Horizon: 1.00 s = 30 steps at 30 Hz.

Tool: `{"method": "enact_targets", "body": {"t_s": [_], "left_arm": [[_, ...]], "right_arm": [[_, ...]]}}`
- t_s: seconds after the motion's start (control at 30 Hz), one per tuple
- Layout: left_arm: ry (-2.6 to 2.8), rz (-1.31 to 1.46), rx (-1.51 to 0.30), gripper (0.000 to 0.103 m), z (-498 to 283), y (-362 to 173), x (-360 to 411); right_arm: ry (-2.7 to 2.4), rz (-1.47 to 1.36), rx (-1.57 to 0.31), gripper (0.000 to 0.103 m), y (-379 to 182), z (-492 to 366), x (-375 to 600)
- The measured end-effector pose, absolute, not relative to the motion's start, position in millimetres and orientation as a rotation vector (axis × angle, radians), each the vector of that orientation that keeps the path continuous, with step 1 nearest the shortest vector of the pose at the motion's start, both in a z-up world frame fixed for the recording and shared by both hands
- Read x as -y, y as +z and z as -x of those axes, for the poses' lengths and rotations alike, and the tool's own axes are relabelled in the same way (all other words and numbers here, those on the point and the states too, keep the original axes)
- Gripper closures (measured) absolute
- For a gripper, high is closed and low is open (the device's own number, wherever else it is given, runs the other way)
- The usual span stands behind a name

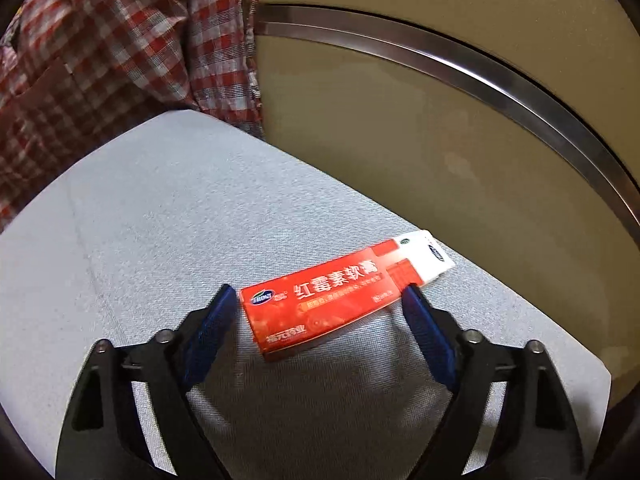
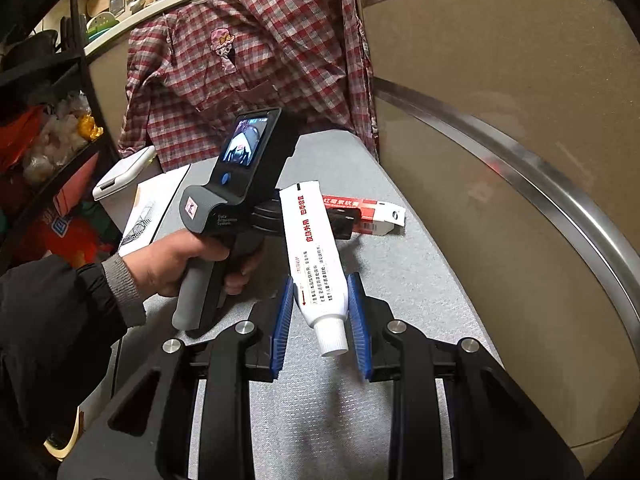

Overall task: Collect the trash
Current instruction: 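Grasp the red ointment box with the left gripper while the right holds the tube, then carry the red box and white tube over the bin with both grippers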

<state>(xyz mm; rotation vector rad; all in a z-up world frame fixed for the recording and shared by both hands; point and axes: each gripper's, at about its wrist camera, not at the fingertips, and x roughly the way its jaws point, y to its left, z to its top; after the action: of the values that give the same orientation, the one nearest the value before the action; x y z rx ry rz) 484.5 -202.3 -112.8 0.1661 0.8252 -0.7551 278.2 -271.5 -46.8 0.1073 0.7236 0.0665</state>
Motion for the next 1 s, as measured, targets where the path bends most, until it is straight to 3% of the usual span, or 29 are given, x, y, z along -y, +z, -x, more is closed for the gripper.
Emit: {"method": "enact_targets", "body": {"t_s": [0.03, 0.13, 0.57, 1.0], "left_arm": [[-0.769, -0.163, -0.821, 0.051, -482.0, -111.8, 201.9], [-0.789, -0.172, -0.783, 0.062, -474.7, -107.8, 201.7], [-0.74, -0.236, -0.689, 0.067, -453.1, -92.4, 194.7], [-0.562, -0.139, -0.616, 0.067, -377.2, -17.4, 114.9]], "right_arm": [[0.065, -0.109, -0.727, 0.075, -47.3, -278.8, 271.9], [0.067, -0.124, -0.733, 0.075, -46.6, -279.6, 273.1], [0.055, -0.094, -0.703, 0.075, -37.1, -271.4, 272.0], [0.023, -0.068, -0.697, 0.075, -38.9, -253.9, 275.4]]}}
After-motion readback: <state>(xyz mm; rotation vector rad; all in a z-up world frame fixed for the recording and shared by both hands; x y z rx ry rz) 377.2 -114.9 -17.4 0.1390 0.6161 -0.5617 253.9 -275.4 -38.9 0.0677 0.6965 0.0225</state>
